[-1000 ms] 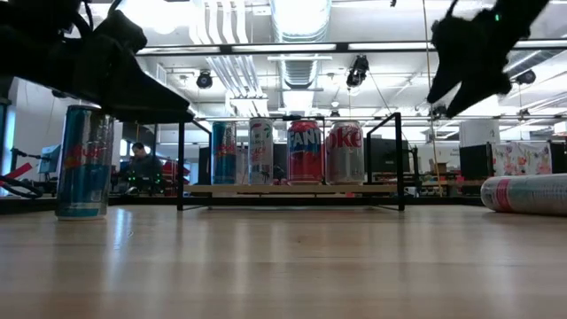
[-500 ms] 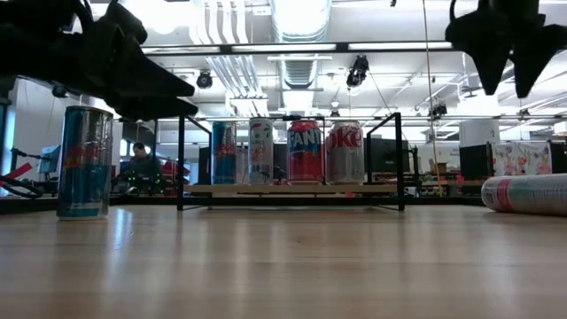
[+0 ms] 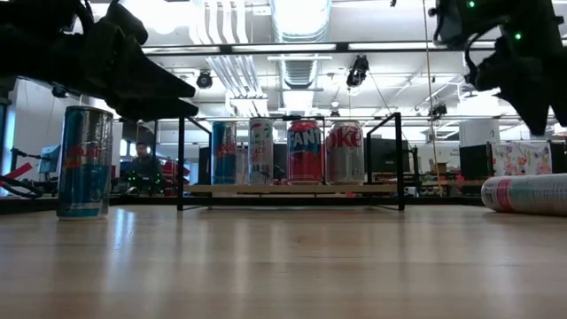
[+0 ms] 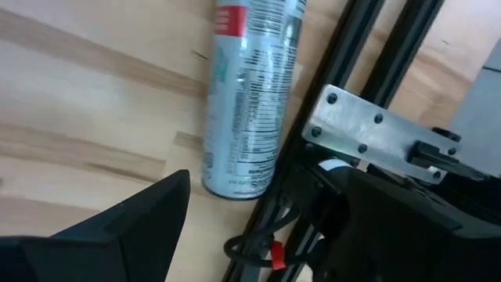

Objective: Place canned beverage on shelf
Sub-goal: Put the white and pink soda can on the shelf aligned with the other white and pink soda can

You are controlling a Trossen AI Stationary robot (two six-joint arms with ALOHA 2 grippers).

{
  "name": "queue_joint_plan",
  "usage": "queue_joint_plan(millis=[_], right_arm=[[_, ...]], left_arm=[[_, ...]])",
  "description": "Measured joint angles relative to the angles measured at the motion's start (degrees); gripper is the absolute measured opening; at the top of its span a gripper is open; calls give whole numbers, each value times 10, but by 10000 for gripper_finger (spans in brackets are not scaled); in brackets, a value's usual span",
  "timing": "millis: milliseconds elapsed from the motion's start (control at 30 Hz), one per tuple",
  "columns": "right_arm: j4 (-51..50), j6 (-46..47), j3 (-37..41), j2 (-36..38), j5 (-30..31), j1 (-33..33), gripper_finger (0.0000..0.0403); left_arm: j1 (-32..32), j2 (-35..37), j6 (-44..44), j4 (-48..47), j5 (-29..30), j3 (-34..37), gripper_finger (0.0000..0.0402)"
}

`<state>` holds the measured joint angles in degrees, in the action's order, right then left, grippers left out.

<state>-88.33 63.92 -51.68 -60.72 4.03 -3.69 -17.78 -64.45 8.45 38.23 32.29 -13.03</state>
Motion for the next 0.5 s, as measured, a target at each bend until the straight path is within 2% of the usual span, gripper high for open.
queue_joint_plan(millis=[267,500], right_arm=[[67,-21,60,31,-30,-34,327],[70,-55,55,14,-26,-50,327]], left_arm=[[0,-10,0,-1,1,0,384],[0,-32,0,-1,2,0,384]])
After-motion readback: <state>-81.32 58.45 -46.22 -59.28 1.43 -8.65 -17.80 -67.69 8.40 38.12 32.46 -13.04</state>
